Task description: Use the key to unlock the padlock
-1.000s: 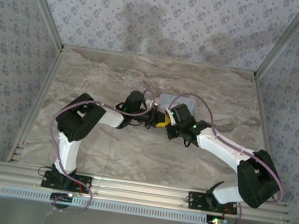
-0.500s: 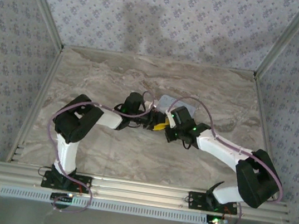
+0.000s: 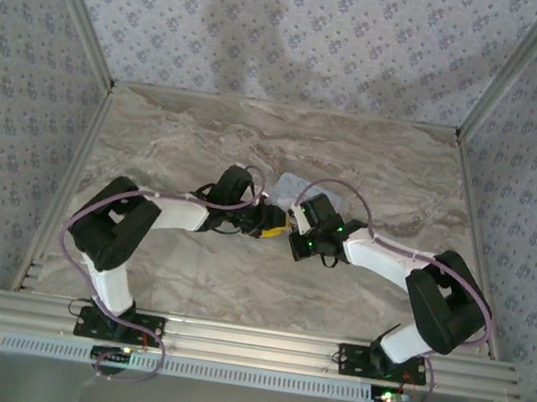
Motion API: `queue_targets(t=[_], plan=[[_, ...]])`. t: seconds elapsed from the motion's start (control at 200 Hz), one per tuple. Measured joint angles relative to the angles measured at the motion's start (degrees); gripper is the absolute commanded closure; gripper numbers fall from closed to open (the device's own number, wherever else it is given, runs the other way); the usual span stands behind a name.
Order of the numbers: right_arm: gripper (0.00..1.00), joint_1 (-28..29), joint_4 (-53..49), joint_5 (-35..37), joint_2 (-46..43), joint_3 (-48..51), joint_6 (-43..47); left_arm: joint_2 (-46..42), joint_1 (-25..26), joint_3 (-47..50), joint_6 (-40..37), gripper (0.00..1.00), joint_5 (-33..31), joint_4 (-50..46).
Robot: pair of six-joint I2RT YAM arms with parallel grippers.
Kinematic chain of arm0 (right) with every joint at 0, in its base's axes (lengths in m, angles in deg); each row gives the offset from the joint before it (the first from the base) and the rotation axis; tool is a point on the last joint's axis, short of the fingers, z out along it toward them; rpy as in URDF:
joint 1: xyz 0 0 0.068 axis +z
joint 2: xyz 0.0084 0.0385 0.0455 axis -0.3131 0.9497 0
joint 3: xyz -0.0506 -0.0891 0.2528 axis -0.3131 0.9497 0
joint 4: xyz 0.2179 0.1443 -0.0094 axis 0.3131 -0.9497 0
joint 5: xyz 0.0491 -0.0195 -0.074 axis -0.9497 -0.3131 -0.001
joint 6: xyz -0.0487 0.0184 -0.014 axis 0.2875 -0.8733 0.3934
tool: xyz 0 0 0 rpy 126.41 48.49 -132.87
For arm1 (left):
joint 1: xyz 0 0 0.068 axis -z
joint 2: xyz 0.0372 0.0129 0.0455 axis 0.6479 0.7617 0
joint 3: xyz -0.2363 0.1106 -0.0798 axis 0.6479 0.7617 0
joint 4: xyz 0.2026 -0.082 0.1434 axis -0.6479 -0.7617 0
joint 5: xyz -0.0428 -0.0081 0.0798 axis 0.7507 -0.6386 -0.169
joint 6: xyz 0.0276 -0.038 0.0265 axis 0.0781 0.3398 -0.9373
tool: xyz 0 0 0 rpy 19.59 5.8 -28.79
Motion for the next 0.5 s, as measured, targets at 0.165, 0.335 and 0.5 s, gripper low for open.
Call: queue_targets(t=[0.165,0.335,0.5], plan=[[1.0,0.7,0.44,-0.52,0.2,-0.02,0.28,-3.91,-0.81,-0.98,-4.52,0.57,-3.43,-8.33],[0.96,2.84,-0.76,-0.76,1.25,-1.55,2.05,-7.48,-3.19,-1.05,-7.04,0.57,-7.13,-13.38],[0.89,3.87,-1.14,-0.28,1.11,-1.88,2.43,-9.68,-4.5,-0.92,-8.07,0.56,-9.64,-16.44]])
